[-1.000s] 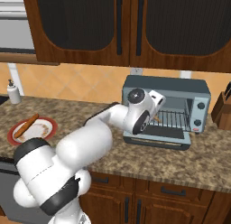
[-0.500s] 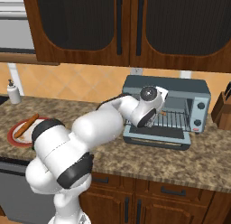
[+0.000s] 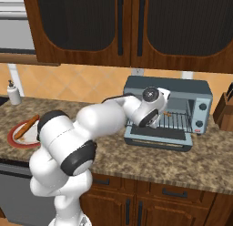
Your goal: Pick up the kebab skewer and baguette bread, and place them inside the toaster oven. Close the toaster oven door and start by setting the timer.
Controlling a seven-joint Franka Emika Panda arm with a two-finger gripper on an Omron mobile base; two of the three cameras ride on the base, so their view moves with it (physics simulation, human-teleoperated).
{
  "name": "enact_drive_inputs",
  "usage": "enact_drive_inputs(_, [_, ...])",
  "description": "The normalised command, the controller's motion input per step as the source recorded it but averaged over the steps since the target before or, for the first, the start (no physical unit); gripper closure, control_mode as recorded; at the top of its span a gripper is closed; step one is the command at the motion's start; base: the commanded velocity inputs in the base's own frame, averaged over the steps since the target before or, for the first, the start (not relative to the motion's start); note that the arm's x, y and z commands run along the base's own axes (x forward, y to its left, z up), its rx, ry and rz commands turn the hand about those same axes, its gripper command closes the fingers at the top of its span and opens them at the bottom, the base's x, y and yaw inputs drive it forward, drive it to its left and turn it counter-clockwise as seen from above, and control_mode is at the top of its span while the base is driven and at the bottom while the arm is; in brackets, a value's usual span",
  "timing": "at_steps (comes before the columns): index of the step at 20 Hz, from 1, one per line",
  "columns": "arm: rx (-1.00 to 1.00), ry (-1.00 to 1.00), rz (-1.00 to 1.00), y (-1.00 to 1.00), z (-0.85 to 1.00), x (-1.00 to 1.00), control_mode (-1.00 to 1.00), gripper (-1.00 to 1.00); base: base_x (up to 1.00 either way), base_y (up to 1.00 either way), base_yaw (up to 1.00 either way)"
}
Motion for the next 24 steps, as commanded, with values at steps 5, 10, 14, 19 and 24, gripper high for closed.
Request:
enact_drive_inputs(5, [-0.03, 0.00, 0.00, -0.05, -0.15, 0.13, -1.00, 1.00, 0.00, 0.00, 0.00])
enact_drive_inputs(10, [-0.02, 0.00, 0.00, -0.07, -0.17, 0.00, -1.00, 1.00, 0.00, 0.00, 0.00])
enact_drive_inputs(14, [-0.02, 0.00, 0.00, -0.04, -0.11, 0.01, -1.00, 1.00, 0.00, 0.00, 0.00])
enact_drive_inputs(19, [0.00, 0.00, 0.00, -0.02, 0.00, 0.14, -1.00, 1.00, 0.00, 0.00, 0.00])
enact_drive_inputs(24, [0.00, 0.00, 0.01, 0.00, -0.02, 0.19, -1.00, 1.00, 0.00, 0.00, 0.00])
